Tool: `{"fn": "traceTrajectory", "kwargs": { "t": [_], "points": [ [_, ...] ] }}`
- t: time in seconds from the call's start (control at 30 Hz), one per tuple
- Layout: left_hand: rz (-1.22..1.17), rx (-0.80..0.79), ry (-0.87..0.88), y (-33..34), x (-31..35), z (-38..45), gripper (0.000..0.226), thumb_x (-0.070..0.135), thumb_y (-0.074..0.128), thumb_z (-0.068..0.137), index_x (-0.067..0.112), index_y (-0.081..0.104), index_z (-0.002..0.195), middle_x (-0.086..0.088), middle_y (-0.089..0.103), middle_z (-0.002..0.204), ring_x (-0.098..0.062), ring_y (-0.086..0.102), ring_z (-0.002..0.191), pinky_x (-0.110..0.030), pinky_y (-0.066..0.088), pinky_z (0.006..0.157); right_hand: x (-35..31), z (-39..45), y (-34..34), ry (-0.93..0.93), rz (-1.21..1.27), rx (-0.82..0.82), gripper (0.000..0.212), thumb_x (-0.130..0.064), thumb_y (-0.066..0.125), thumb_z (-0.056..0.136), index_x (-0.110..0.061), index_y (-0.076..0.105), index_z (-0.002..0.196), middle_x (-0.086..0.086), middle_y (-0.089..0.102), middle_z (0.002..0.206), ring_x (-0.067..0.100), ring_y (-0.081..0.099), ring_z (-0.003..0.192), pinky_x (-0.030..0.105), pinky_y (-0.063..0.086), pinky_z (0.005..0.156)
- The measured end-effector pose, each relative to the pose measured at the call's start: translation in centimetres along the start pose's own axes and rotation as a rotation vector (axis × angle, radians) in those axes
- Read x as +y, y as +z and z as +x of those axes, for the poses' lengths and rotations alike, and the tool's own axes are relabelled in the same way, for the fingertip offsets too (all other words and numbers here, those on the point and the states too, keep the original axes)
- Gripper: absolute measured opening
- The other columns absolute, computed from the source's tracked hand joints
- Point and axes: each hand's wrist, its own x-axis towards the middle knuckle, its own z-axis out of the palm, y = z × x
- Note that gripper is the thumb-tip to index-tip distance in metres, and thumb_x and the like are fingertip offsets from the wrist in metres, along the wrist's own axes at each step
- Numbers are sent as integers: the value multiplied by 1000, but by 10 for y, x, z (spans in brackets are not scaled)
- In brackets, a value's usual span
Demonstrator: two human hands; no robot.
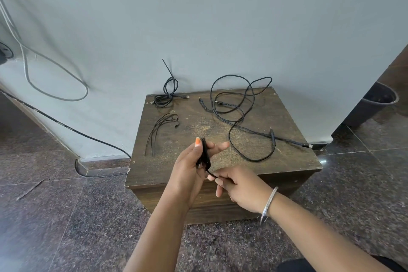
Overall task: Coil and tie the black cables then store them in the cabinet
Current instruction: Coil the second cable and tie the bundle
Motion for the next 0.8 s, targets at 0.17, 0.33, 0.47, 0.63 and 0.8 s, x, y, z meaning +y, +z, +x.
{"fn": "traceTrajectory", "kwargs": {
  "t": [0.17, 0.33, 0.47, 0.63, 0.8],
  "points": [
    [491, 75, 89, 4, -4, -1, 32, 27, 34, 102, 9, 59, 93, -5, 74, 104, 1, 62, 104, -15, 42, 88, -3, -6, -14, -104, -188, 136, 23, -32, 51, 95, -25, 71, 90, -12, 69, 69, 0, 55, 54, 15, 37, 52],
    [837, 40, 128, 5, -7, -3, 32, 26, 37, 102, 10, 58, 83, 7, 63, 79, -4, 57, 73, -23, 45, 68, -6, -11, -26, -241, -190, 347, 16, -37, 66, 84, -27, 75, 92, -10, 75, 83, 3, 65, 70, 19, 49, 62],
    [952, -39, 112, 9, -8, -5, 34, 24, 41, 101, 8, 49, 72, 10, 51, 60, -5, 44, 58, -24, 34, 58, -4, -14, -29, -296, -34, 478, 10, -34, 72, 79, -24, 70, 82, -8, 69, 65, 8, 62, 54, 31, 52, 53],
    [914, -98, 44, 14, -6, -8, 39, 29, 36, 101, 5, 61, 83, -7, 66, 54, -7, 60, 57, -12, 39, 59, 0, -11, -30, -322, 115, 503, 9, -30, 67, 83, -21, 65, 84, -5, 67, 61, 12, 66, 56, 37, 54, 54],
    [824, -158, 7, 13, -3, -10, 52, 41, 32, 100, 11, 67, 76, -31, 67, 79, -15, 52, 46, -26, 42, 60, 9, -4, -35, -239, 217, 570, 6, -21, 63, 87, -20, 67, 82, -8, 63, 57, 2, 59, 53, 20, 47, 51]
  ]
}}
